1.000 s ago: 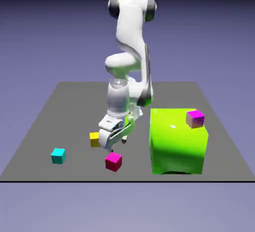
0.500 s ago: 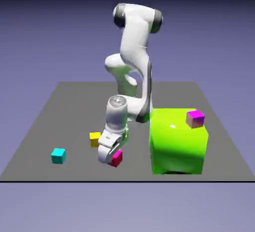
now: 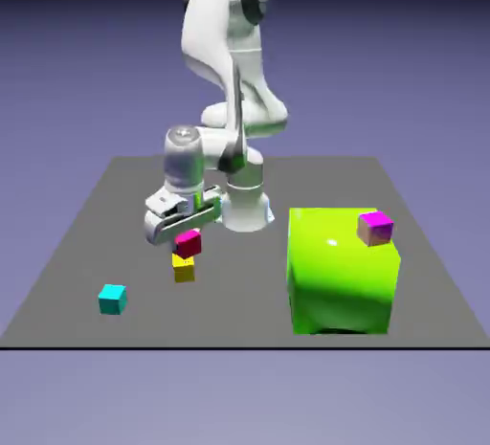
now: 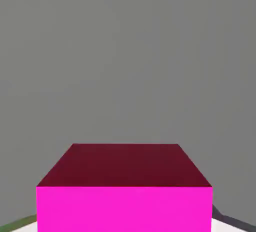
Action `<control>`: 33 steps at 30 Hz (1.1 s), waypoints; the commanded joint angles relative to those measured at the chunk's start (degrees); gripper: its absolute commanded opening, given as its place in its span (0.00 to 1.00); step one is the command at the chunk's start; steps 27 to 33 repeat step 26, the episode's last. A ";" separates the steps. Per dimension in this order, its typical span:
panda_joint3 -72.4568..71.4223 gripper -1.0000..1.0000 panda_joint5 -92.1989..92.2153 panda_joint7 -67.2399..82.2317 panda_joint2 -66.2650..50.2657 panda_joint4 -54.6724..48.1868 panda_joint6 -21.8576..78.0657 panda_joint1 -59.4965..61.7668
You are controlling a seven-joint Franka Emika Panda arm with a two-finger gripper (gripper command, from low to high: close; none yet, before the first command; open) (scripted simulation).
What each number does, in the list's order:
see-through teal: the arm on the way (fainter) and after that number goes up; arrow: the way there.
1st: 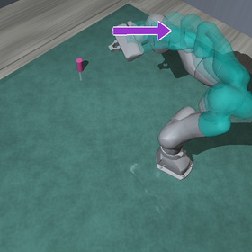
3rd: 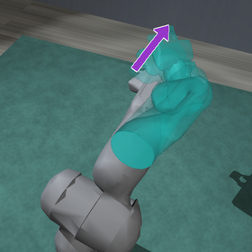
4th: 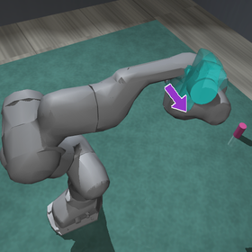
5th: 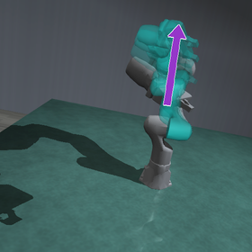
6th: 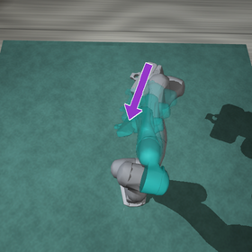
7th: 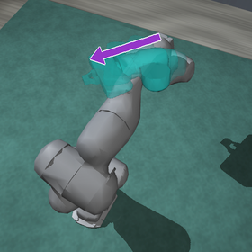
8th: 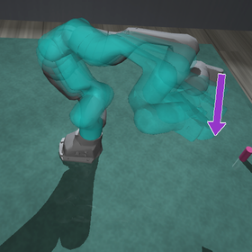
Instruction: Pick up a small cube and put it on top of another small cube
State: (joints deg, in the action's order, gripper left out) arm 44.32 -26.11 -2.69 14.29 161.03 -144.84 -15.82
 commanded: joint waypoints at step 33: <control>1.70 1.00 -6.71 -5.79 5.59 3.45 1.45 2.86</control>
